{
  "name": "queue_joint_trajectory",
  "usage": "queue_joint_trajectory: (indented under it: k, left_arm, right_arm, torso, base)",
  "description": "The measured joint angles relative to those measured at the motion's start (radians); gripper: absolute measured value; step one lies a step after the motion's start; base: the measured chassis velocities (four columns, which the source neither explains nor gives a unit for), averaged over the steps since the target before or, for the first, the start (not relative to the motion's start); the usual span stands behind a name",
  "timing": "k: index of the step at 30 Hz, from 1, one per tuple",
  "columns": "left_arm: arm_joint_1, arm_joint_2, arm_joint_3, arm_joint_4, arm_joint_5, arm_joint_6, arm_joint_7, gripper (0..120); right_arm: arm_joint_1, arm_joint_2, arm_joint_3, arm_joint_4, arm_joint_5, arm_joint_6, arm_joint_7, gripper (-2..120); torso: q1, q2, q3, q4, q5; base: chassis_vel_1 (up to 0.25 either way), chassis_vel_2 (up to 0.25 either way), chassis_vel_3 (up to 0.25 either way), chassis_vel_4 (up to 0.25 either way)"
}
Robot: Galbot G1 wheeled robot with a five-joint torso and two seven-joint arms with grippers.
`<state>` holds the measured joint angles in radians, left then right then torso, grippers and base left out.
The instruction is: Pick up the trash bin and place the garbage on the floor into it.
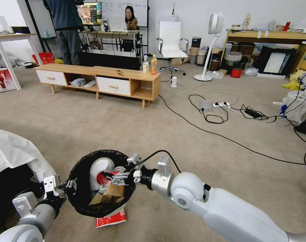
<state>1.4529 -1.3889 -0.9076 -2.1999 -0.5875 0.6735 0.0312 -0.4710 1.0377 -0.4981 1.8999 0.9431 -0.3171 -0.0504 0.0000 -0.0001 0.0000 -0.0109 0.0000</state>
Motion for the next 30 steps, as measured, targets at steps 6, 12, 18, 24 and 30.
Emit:
queue_joint_trajectory:
  k: [6, 12, 18, 24, 30]
  left_arm:
    - [0.003, -0.004, -0.001, -0.001, 0.002, -0.002, 0.001, 4]
    - [0.005, -0.004, -0.001, -0.001, 0.002, -0.002, 0.002, 4]
    - [0.01, -0.003, -0.003, -0.001, 0.001, -0.002, 0.002, 4]
    - [0.013, 0.001, -0.01, -0.004, -0.01, -0.002, 0.006, 4]
    - [0.013, 0.004, -0.021, -0.019, -0.019, -0.002, 0.014, 4]
  right_arm:
    - [0.006, -0.002, 0.0, 0.0, 0.001, 0.0, 0.0, 100]
    - [0.0, -0.008, 0.029, 0.016, -0.004, 0.0, -0.002, 100]
    - [-0.002, 0.001, 0.118, 0.063, -0.016, 0.006, -0.006, 100]
    - [0.01, 0.005, 0.255, 0.109, -0.026, 0.042, -0.003, 100]
    - [-0.025, -0.005, 0.474, 0.107, -0.023, 0.057, -0.001, 100]
  torso:
    - [0.0, 0.0, 0.0, 0.0, 0.0]
    - [0.0, 0.0, 0.0, -0.0001, 0.0]
    - [0.0, 0.0, 0.0, -0.0001, 0.0]
    - [0.0, 0.0, 0.0, 0.0001, 0.0]
    - [0.0, 0.0, 0.0, -0.0003, 0.0001]
  base:
    - [0.0, 0.0, 0.0, 0.0]
    - [0.0, 0.0, 0.0, 0.0]
    - [0.0, 0.0, 0.0, 0.0]
    - [0.0, 0.0, 0.0, 0.0]
    - [0.0, 0.0, 0.0, 0.0]
